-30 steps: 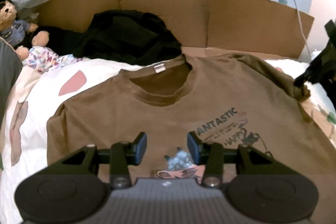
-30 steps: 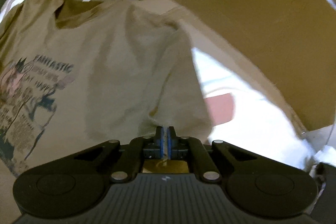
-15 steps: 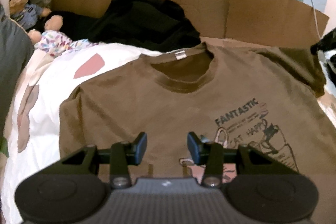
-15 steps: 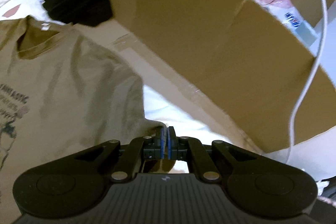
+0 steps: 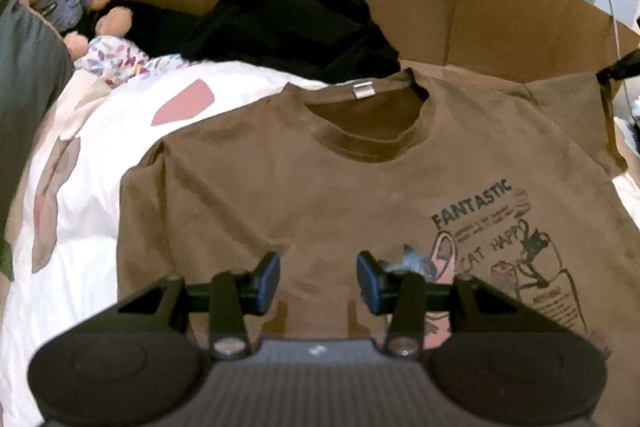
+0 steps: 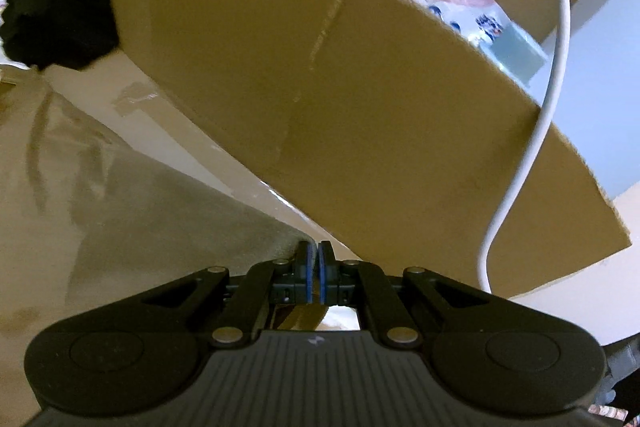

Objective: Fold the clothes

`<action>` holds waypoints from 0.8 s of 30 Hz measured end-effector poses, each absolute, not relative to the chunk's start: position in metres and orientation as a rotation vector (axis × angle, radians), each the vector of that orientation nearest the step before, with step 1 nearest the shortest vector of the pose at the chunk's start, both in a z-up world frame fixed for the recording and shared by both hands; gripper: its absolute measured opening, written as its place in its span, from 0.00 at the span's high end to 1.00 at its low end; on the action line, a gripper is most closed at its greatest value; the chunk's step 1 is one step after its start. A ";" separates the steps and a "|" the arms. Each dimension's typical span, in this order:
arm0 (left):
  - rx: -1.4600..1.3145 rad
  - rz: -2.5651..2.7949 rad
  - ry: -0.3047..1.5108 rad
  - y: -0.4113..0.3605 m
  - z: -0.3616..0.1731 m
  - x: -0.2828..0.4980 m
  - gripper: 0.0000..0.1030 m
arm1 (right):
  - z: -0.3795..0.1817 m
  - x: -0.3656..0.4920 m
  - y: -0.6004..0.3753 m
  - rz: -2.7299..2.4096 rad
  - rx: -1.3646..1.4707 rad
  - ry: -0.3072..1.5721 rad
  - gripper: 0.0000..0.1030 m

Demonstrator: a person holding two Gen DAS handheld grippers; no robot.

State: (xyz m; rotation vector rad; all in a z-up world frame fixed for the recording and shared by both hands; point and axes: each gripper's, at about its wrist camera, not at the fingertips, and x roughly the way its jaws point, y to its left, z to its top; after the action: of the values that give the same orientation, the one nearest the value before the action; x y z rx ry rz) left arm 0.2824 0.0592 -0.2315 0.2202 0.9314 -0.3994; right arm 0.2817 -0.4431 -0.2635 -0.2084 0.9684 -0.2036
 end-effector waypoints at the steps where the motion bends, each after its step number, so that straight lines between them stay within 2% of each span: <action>1: 0.223 -0.399 0.934 0.060 -0.233 0.282 0.56 | -0.264 0.281 -0.442 -0.208 -0.197 0.968 0.93; 2: 0.225 -0.398 0.937 0.060 -0.234 0.283 0.56 | -0.266 0.282 -0.443 -0.213 -0.179 0.962 0.86; 3: 0.226 -0.398 0.942 0.060 -0.236 0.282 0.56 | -0.266 0.281 -0.442 -0.223 -0.182 0.959 0.84; 5: 0.227 -0.398 0.945 0.060 -0.237 0.282 0.56 | -0.266 0.279 -0.442 -0.219 -0.161 0.958 0.70; 8: 0.234 -0.404 0.944 0.059 -0.235 0.280 0.56 | -0.265 0.273 -0.448 -0.226 -0.107 0.967 0.61; 15: 0.248 -0.412 0.934 0.058 -0.230 0.275 0.56 | -0.277 0.252 -0.463 -0.165 0.031 0.991 0.61; 24: 0.248 -0.416 0.937 0.057 -0.232 0.274 0.55 | -0.291 0.251 -0.458 -0.103 0.042 1.013 0.63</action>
State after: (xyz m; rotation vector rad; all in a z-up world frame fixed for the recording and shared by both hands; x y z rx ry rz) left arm 0.2741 0.0568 -0.2315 0.2480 0.9373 -0.4165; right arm 0.2507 -0.4578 -0.2915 0.0419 1.0135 -0.1026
